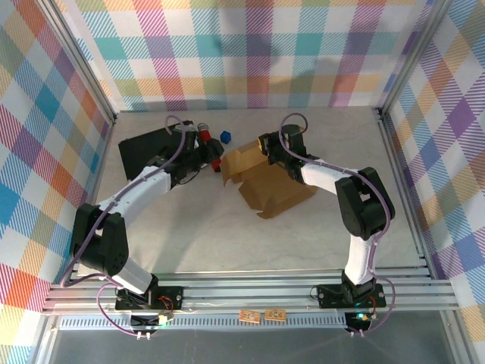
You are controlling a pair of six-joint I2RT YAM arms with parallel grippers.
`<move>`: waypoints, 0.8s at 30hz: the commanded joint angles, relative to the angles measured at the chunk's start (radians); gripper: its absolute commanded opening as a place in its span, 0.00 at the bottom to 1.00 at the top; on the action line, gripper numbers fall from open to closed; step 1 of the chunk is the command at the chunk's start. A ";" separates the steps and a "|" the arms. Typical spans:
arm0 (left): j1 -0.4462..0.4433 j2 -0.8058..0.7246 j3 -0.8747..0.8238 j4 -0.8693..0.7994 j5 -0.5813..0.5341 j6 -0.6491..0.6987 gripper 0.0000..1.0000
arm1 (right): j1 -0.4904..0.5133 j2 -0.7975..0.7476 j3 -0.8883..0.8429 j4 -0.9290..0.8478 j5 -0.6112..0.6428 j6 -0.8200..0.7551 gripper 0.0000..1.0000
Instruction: Fold the paper box
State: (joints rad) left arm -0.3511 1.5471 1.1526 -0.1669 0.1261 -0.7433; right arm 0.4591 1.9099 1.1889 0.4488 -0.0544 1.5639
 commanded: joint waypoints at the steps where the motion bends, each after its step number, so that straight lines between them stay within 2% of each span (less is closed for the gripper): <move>1: 0.042 -0.035 0.010 -0.095 0.101 -0.233 0.65 | 0.006 0.011 -0.054 0.140 0.030 0.021 0.00; 4: 0.071 -0.006 -0.006 -0.008 0.183 -0.223 0.56 | 0.007 0.014 -0.074 0.168 0.016 0.020 0.00; 9: 0.072 0.094 0.028 0.024 0.303 0.018 0.41 | 0.009 0.016 -0.107 0.215 0.003 0.030 0.00; 13: 0.071 0.094 -0.006 0.045 0.319 0.231 0.36 | 0.008 0.008 -0.134 0.220 -0.003 0.022 0.00; 16: 0.069 0.105 -0.017 0.044 0.326 0.343 0.35 | 0.009 0.009 -0.150 0.238 -0.011 0.021 0.00; 21: 0.063 0.106 -0.067 0.097 0.235 0.521 0.32 | 0.006 0.015 -0.158 0.244 -0.021 0.016 0.00; 24: 0.063 0.139 -0.078 0.123 0.240 0.578 0.31 | 0.006 0.018 -0.168 0.271 -0.025 0.007 0.00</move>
State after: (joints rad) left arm -0.2855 1.6566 1.0908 -0.0967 0.3805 -0.3046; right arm 0.4595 1.9099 1.0496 0.7090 -0.0643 1.5703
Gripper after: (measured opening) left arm 0.311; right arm 0.070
